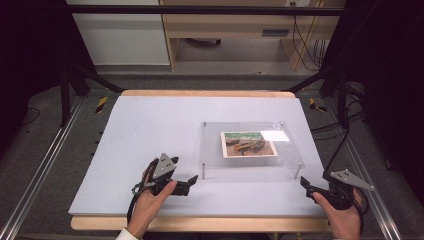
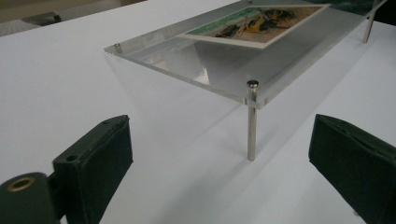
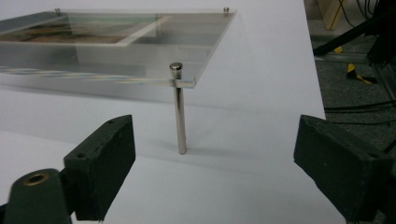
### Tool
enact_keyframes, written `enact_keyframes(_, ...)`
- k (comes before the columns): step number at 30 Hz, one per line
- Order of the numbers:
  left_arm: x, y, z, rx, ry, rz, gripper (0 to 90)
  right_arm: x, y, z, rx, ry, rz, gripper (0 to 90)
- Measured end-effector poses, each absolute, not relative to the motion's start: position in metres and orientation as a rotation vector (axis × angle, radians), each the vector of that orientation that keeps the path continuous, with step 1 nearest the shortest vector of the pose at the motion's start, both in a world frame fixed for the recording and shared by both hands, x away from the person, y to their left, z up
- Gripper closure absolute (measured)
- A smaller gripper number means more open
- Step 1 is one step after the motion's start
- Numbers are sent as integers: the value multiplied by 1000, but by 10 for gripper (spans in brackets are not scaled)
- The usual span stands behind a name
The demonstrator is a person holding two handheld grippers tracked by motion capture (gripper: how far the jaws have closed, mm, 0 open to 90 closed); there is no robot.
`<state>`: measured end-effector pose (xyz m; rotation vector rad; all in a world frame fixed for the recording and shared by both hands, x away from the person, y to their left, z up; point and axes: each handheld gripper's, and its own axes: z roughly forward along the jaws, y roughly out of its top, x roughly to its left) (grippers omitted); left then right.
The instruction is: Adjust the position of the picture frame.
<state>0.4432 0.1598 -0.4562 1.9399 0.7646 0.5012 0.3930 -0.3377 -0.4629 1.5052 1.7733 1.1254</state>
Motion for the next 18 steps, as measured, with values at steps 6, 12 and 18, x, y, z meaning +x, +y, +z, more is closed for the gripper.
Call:
enact_keyframes(6,442,155,-467,1992,762,543,35,393,-332,-464,1486,1836,1107,173)
enact_keyframes(12,439,150,-471,1986,743,572,33,395,-322,-470,1420,1880,985,246)
enact_keyframes(18,437,149,-470,1951,734,495,32,397,-313,-470,1377,1871,969,346)
